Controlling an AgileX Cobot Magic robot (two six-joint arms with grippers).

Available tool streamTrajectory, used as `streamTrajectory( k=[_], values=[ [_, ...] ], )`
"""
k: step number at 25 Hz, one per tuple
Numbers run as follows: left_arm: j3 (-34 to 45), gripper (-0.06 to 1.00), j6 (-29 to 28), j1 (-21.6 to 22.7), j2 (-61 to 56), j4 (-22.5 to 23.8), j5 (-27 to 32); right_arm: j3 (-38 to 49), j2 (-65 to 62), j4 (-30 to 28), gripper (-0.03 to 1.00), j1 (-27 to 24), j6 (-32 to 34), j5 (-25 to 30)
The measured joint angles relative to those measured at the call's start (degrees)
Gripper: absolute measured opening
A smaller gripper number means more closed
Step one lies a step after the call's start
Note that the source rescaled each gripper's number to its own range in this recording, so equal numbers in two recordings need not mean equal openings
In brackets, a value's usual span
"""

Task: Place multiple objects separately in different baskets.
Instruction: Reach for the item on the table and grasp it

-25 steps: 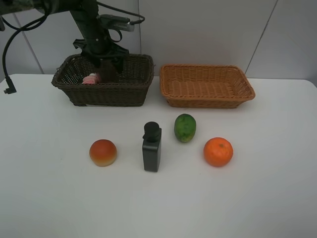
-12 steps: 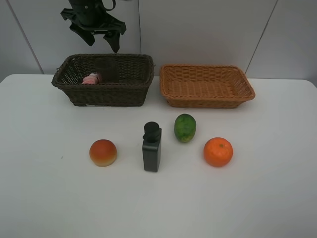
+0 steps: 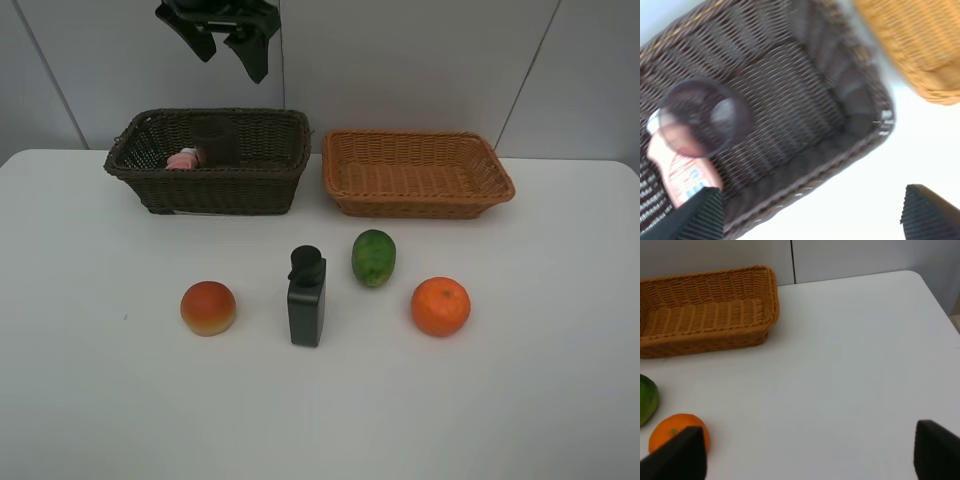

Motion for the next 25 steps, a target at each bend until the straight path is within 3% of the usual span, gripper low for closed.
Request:
streamTrajectory(
  k=[9, 14, 25],
  values=[
    [0.0, 0.93, 0.47, -7.78, -0.24, -0.84, 0.0, 0.0, 0.0, 0.0, 0.75, 0.0, 0.0, 0.0],
    [0.87, 0.93, -0.77, -9.6, -0.65, -2.79, 0.0, 0.0, 0.0, 0.0, 0.75, 0.0, 0.0, 0.0],
    [26.51, 0.93, -1.65, -10.06, -15.42, -0.76, -0.1, 0.0, 0.0, 0.0, 0.75, 0.0, 0.0, 0.0]
  ],
)
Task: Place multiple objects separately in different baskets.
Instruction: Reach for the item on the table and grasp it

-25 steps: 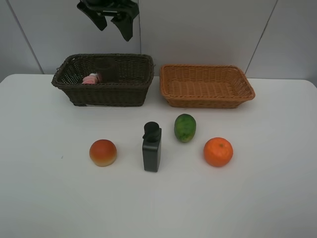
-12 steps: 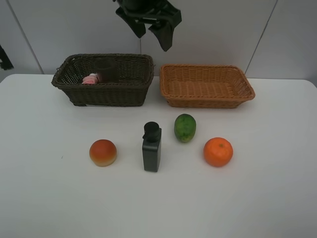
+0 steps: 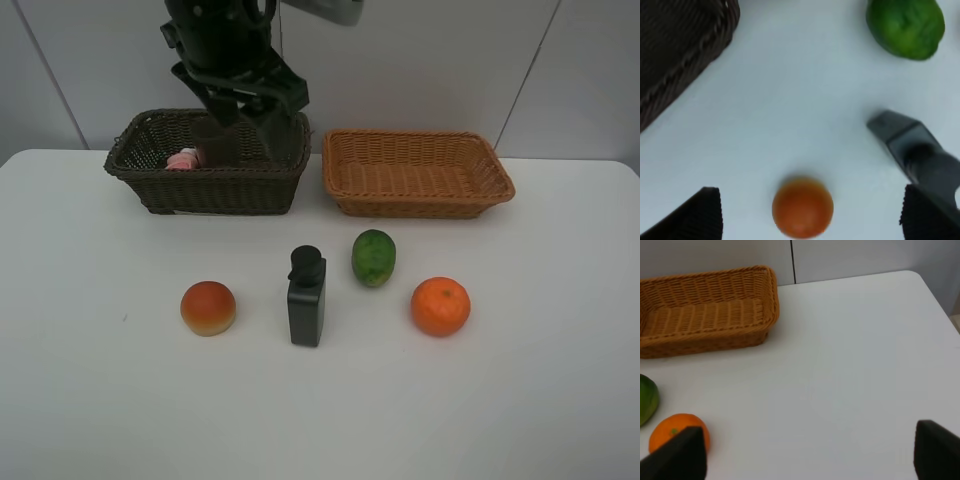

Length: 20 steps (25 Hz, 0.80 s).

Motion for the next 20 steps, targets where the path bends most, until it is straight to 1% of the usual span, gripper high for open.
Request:
streamTrajectory(
  k=[6, 9, 12, 17, 20],
  values=[
    [14.61, 0.93, 0.67, 0.0, -7.03, 0.93, 0.04, 0.0, 0.0, 0.0, 0.75, 0.0, 0.0, 0.0],
    [18.95, 0.93, 1.22, 0.69, -8.13, 1.4, -0.14, 0.0, 0.0, 0.0, 0.75, 0.0, 0.0, 0.0],
    [21.37, 0.93, 1.69, 1.32, -8.26, 2.74, -1.44, 0.0, 0.0, 0.0, 0.75, 0.0, 0.0, 0.0],
    [26.15, 0.93, 2.15, 2.59, -8.31, 3.35, -6.4, 0.0, 0.0, 0.0, 0.75, 0.0, 0.0, 0.0],
    [29.4, 0.93, 4.85, 3.17, -8.31, 3.7, -10.08, 0.0, 0.0, 0.0, 0.75, 0.0, 0.0, 0.0]
  ],
)
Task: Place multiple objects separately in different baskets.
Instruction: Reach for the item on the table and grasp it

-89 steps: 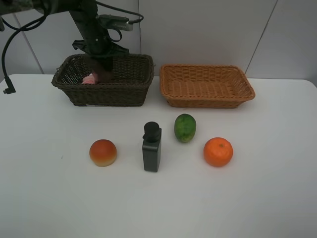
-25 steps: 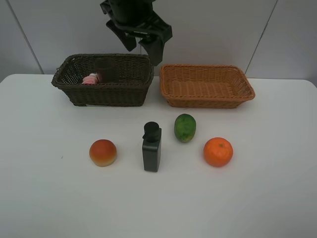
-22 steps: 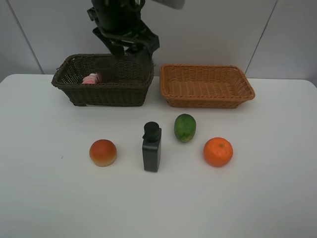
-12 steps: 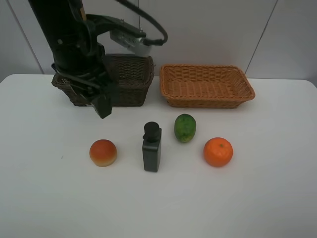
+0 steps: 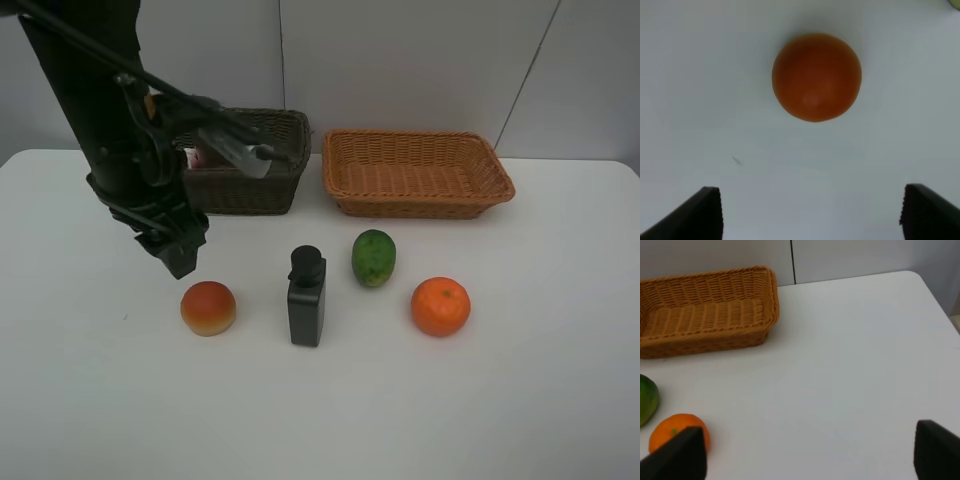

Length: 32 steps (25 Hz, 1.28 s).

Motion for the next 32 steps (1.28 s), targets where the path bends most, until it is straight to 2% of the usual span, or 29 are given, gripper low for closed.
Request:
streamTrajectory(
  k=[5, 8, 15, 24, 32],
  values=[
    [3.48, 0.93, 9.01, 1.04, 0.07, -1.41, -7.88, 0.0, 0.0, 0.0, 0.75, 0.0, 0.0, 0.0],
    [4.28, 0.93, 12.68, 1.17, 1.86, -1.87, -9.54, 0.0, 0.0, 0.0, 0.75, 0.0, 0.0, 0.0],
    [4.38, 0.93, 14.7, 1.17, 6.81, -2.4, -11.91, 0.0, 0.0, 0.0, 0.75, 0.0, 0.0, 0.0],
    [4.38, 0.93, 21.73, 1.17, 7.97, -2.52, -13.19, 0.0, 0.0, 0.0, 0.75, 0.0, 0.0, 0.0],
    [4.38, 0.93, 23.07, 1.17, 9.89, -2.47, -14.27, 0.0, 0.0, 0.05, 0.75, 0.0, 0.0, 0.0]
  ],
)
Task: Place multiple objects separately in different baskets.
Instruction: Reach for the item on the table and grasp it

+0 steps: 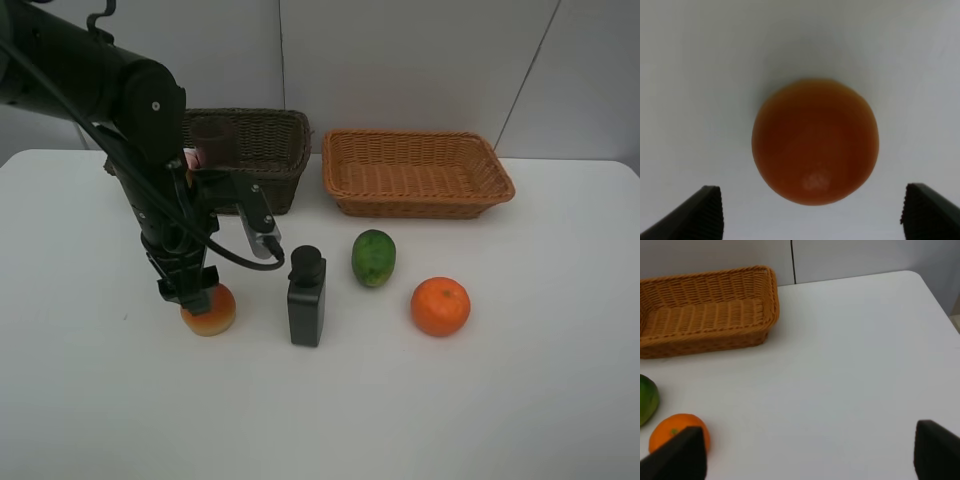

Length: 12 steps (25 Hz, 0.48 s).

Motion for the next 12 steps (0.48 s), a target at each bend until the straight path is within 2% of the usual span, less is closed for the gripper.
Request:
streamTrajectory(
  k=[7, 12],
  values=[
    [1.32, 0.93, 3.36, 0.0, 0.0, 0.01, -0.43, 0.0, 0.0, 0.0, 0.75, 0.0, 0.0, 0.0],
    [2.35, 0.93, 1.59, 0.0, 0.0, -4.2, -1.29, 0.0, 0.0, 0.0, 0.75, 0.0, 0.0, 0.0]
  ],
)
